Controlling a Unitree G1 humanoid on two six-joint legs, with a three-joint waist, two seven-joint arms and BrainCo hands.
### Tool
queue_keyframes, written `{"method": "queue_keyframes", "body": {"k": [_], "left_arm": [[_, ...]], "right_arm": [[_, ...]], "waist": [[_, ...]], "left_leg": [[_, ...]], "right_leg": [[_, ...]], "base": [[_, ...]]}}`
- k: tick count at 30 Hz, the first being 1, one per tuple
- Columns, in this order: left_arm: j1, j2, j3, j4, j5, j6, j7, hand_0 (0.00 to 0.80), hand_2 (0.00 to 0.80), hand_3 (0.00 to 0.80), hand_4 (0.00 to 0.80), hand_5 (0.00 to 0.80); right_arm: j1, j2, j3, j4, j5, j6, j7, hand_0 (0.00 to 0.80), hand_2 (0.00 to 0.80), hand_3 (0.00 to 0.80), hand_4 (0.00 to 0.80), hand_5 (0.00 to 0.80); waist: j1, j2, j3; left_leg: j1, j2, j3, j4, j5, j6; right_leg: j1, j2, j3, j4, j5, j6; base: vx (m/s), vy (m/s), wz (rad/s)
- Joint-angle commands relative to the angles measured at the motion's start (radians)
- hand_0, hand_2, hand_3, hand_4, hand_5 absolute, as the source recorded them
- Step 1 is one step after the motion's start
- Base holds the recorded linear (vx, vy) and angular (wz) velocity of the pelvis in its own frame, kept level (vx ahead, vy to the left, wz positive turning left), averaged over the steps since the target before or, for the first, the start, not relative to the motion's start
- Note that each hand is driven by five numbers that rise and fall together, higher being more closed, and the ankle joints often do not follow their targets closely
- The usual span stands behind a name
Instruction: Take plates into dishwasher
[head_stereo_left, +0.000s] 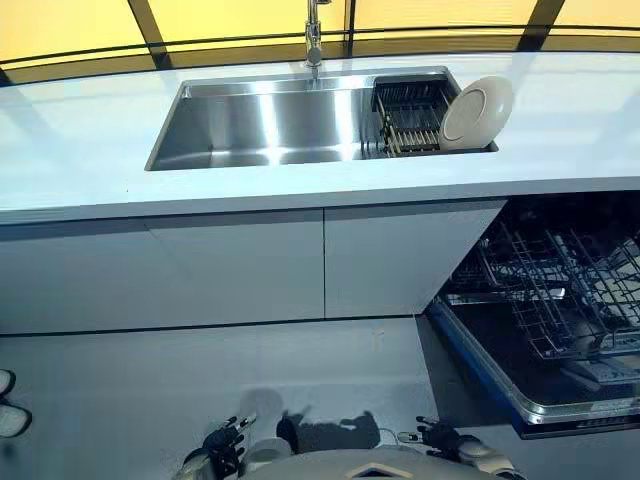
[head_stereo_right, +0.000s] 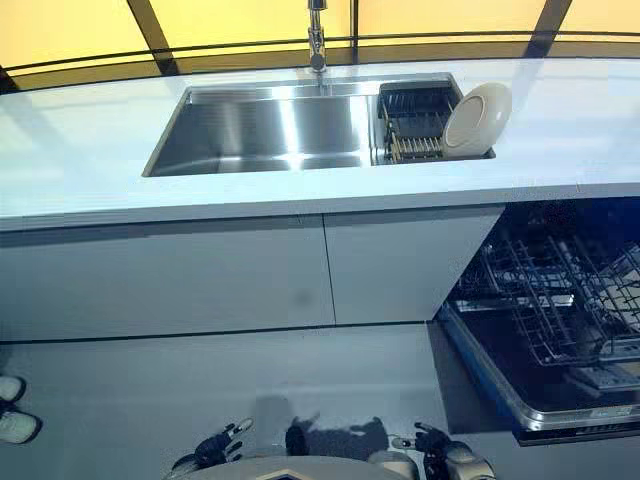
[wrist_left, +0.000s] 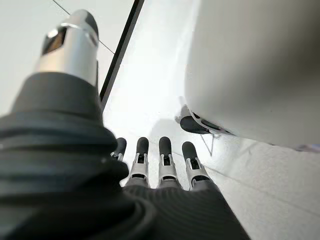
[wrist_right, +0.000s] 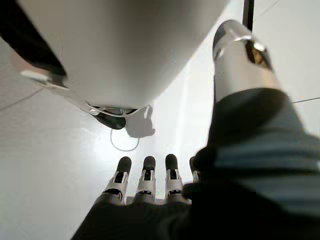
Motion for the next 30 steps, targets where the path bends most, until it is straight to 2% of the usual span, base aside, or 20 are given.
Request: {"method": "queue_keyframes", "body": {"k": [1,12,25,30], "left_arm": [[-0.070,-0.020,-0.034,0.044,-0.007,-0.037,-0.026,0.000,0.000,0.000,0.000,0.000],[-0.061,-0.018,-0.025,0.054,-0.006,-0.049,-0.031,0.000,0.000,0.000,0.000,0.000],[-0.068,-0.018,-0.032,0.051,-0.001,-0.038,-0.023,0.000,0.000,0.000,0.000,0.000],[-0.070,-0.016,-0.031,0.047,0.014,-0.026,-0.005,0.000,0.000,0.000,0.000,0.000]], "right_arm": [[-0.051,0.017,-0.015,0.040,-0.009,-0.040,0.000,0.000,0.000,0.000,0.000,0.000],[-0.056,0.016,-0.006,0.034,-0.018,-0.052,0.008,0.000,0.000,0.000,0.000,0.000],[-0.059,0.017,0.005,0.019,-0.006,-0.062,0.010,0.000,0.000,0.000,0.000,0.000],[-0.062,0.019,0.008,0.003,0.002,-0.085,0.012,0.000,0.000,0.000,0.000,0.000]], "waist": [[0.032,-0.012,0.003],[0.030,-0.016,0.003],[0.030,-0.013,0.004],[0.030,-0.010,0.005]], "left_leg": [[0.077,-0.046,0.017,0.040,-0.155,0.039],[0.079,-0.046,0.025,0.043,-0.159,0.042],[0.073,-0.047,0.030,0.051,-0.161,0.043],[0.075,-0.044,0.034,0.055,-0.164,0.044]], "right_leg": [[-0.091,0.004,0.033,0.009,0.090,0.034],[-0.096,0.006,0.043,0.014,0.090,0.033],[-0.099,0.002,0.037,0.019,0.087,0.031],[-0.102,0.001,0.025,0.043,0.071,0.026]], "base": [[0.000,0.000,0.00],[0.000,0.000,0.00],[0.000,0.000,0.00],[-0.002,-0.039,0.00]]}}
